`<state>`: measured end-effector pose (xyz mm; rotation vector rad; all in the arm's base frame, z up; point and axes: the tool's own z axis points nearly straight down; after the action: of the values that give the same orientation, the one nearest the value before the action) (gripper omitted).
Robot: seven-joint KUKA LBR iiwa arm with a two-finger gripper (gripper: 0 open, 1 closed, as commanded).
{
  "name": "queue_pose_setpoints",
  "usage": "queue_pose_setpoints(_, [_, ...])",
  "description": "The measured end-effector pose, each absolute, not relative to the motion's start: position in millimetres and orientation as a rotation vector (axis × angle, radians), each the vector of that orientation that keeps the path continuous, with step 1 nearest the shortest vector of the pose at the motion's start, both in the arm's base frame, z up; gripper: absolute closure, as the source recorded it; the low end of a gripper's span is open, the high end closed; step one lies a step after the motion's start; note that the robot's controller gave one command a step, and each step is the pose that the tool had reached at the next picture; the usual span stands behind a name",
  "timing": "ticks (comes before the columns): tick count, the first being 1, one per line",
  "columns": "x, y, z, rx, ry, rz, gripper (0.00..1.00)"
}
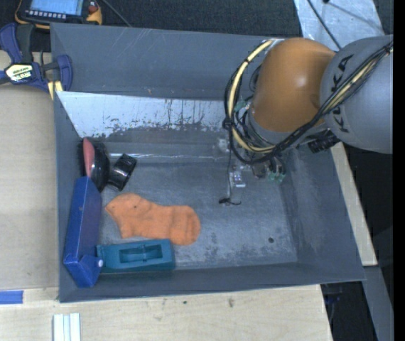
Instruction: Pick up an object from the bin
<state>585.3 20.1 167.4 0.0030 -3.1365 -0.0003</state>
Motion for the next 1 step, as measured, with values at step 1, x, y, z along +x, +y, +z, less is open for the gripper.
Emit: queue_pose_setpoints(1, [587.0,19.9,172.5,0.002,-3.145,0.000,0.00])
